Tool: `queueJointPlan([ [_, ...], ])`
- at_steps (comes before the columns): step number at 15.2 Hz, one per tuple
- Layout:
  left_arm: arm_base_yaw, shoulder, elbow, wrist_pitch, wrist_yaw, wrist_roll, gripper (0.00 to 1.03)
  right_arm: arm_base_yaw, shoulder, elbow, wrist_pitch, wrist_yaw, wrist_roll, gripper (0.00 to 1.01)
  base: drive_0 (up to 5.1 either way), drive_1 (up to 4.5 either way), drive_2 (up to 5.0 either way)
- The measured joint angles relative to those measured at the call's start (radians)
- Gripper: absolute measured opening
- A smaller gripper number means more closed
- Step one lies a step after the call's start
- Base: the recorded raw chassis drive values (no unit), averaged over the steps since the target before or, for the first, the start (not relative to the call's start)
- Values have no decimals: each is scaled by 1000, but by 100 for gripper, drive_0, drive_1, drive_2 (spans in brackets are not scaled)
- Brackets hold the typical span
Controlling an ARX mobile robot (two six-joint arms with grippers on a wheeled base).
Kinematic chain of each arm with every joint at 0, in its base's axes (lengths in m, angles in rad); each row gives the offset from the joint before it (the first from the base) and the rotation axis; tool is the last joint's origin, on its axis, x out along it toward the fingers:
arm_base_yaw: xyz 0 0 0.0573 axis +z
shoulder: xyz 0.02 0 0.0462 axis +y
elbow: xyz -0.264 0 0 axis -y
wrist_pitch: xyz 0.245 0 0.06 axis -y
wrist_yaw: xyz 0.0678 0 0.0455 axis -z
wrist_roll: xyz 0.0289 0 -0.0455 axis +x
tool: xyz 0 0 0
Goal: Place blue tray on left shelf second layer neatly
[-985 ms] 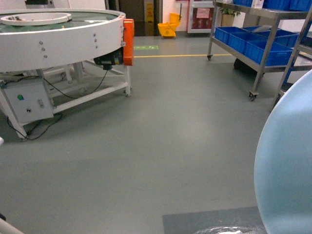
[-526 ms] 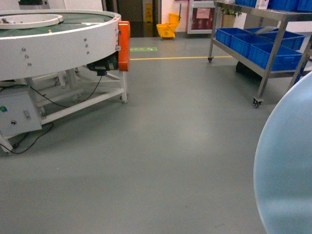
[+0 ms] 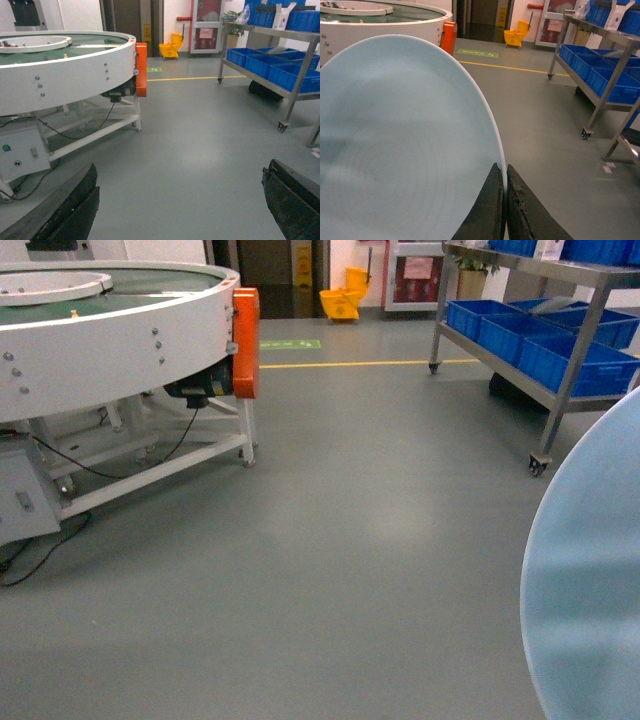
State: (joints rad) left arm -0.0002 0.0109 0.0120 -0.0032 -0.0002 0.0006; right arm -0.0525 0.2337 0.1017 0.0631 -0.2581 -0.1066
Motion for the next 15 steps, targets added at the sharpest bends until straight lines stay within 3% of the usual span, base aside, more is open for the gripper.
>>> queueJointPlan([
  [15, 0, 0, 0, 1, -1, 0, 98, 0, 0, 0, 2, 0, 0, 2, 4, 432, -423],
])
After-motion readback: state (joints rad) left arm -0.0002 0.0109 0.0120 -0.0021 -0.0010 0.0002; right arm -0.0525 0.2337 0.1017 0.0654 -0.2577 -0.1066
